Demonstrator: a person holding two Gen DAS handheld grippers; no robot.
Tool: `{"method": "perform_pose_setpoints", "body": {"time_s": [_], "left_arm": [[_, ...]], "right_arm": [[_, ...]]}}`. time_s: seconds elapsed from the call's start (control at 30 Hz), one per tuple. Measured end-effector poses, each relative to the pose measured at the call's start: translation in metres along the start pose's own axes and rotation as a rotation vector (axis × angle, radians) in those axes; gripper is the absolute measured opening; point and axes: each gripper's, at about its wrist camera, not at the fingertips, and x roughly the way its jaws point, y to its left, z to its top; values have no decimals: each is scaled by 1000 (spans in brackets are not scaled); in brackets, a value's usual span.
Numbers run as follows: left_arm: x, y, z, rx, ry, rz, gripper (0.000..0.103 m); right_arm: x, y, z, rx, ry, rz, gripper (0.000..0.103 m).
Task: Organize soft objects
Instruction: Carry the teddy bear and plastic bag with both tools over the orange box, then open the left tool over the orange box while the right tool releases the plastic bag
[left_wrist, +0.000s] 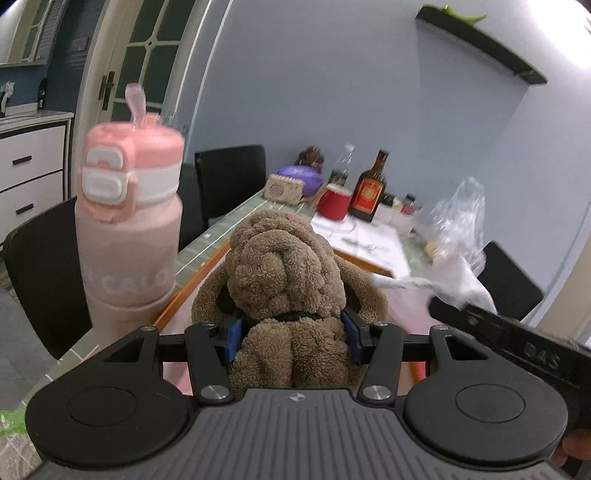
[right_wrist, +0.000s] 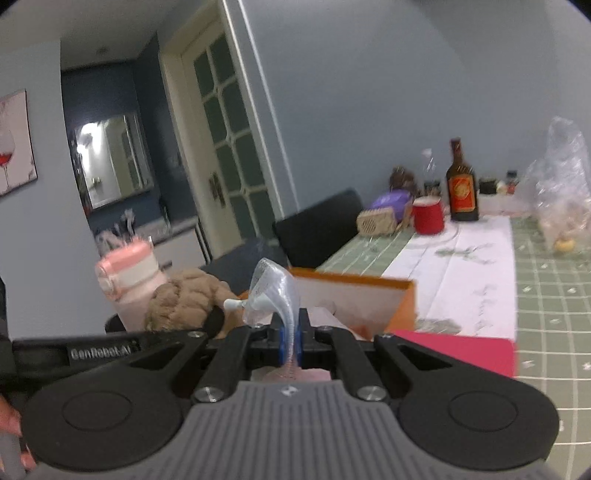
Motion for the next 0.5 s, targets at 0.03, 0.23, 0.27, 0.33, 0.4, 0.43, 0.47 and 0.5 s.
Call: {"method": "perform_pose_setpoints", "body": {"time_s": [0.03,0.23,0.27,0.33,0.4,0.43,0.47,0.5], "left_arm": [[4,0,-1,9,7,4,60],[11,5,-7,79,10,36,64],[11,3,-8,98,-3,45,69],[6,-1,-9,150,-50,72,86],[-1,-4,-10,199,-95,77,96],[-5,-5,-9,219,-117,78,96],[-9,-6,-8,230,-128,85,97],[-14,-7,-7,236,-138,101,100]], "right_arm": [[9,1,0,7,17,6,3],[47,1,-9,43,112,-64,4],[49,0,-11,46,121,-70,5],[47,-1,-15,42,117,-83,13],[42,2,-16,14,91,-100,32],[39,2,-15,7,68,-107,40],[32,2,-15,11,41,-114,54],[27,2,-13,14,22,-115,57]]}}
